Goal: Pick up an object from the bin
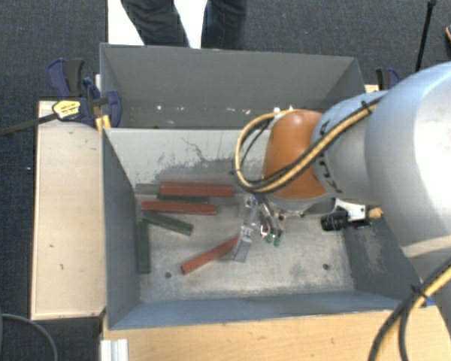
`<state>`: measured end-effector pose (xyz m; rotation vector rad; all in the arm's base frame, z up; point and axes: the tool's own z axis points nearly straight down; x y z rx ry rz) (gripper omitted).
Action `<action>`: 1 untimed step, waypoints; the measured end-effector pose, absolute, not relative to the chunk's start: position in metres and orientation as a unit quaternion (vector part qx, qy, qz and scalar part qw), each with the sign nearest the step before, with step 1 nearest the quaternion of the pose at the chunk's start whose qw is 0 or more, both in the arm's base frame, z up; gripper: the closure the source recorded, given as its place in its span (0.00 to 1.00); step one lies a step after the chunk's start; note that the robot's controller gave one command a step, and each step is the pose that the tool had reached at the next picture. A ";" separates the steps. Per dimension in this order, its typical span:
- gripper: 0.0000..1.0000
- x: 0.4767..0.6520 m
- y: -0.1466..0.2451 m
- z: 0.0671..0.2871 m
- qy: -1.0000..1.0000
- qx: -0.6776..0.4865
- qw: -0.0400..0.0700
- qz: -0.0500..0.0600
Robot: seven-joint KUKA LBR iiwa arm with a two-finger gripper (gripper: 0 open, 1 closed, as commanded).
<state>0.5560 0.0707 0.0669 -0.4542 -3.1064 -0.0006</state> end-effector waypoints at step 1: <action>0.00 0.550 0.110 0.071 -0.998 -0.066 0.000 -0.001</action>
Offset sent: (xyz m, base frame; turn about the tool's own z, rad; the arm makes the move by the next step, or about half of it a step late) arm -0.0060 0.0384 0.0031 -0.1589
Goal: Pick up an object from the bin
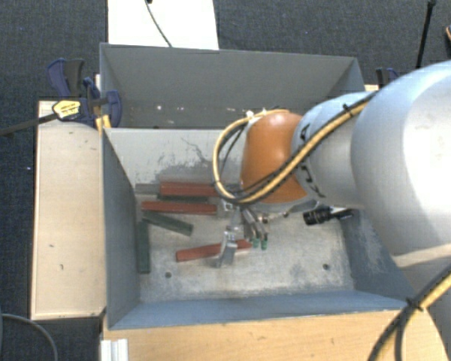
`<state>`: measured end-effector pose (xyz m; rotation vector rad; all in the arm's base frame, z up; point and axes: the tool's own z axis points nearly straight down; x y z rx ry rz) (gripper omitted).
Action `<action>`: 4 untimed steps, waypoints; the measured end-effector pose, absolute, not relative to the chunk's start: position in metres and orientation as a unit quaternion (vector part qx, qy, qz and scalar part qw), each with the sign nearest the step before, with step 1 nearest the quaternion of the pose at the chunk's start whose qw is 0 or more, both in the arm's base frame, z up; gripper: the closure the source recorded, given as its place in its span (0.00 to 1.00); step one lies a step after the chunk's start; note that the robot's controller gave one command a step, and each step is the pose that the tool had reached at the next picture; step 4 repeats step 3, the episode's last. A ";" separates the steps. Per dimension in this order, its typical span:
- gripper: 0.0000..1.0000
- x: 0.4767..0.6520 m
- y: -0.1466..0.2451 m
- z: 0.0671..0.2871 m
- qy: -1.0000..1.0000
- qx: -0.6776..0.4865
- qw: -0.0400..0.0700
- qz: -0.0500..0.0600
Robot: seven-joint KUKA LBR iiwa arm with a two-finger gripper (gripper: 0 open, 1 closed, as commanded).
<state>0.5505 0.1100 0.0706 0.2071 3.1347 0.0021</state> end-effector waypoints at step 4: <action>1.00 0.538 0.101 0.256 1.000 0.024 0.005 0.001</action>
Offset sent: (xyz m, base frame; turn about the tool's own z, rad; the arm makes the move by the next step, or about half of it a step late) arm 0.0000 0.0000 0.0000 0.0000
